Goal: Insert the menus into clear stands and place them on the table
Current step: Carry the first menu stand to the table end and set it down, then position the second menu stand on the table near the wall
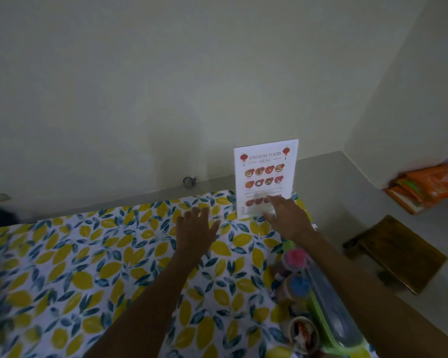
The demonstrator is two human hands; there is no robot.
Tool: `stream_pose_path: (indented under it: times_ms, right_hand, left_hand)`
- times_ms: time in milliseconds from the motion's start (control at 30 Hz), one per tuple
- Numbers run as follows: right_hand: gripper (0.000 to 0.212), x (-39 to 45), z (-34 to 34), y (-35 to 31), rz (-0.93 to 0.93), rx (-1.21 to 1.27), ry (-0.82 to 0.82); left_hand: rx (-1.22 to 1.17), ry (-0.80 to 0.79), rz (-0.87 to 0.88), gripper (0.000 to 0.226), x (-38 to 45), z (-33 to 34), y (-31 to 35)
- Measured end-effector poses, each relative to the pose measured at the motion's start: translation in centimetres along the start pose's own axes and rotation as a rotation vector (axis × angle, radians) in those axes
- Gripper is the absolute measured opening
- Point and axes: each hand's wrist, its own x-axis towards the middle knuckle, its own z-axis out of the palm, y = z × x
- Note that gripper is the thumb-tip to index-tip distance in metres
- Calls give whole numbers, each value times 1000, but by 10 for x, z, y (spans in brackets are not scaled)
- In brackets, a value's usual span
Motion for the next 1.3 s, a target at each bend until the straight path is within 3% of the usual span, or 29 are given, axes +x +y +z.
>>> stream_pose_path:
  times_ms: [333,533,733,1033,1300]
  right_hand:
    - [58,-108,64,-208,-195,-127,-50]
    - [61,-167,128,-339,-323,-152,-137]
    - [62,-200,165,-444,-459,-175,-191]
    - [64,-195,213,-546,-550,-217,-274]
    - [63,-148,277,-601,-478,-148,-343]
  left_hand:
    - [15,55,-78,56,-157,-58,-154]
    - [43,-10,-298,67,-271,-86,-277]
    - [47,73,-478,63,-358,-116,-376]
    - [38,-2,-685,60,-409,-127,-476]
    - [-37,-48,-750,61,-381,-116,-584]
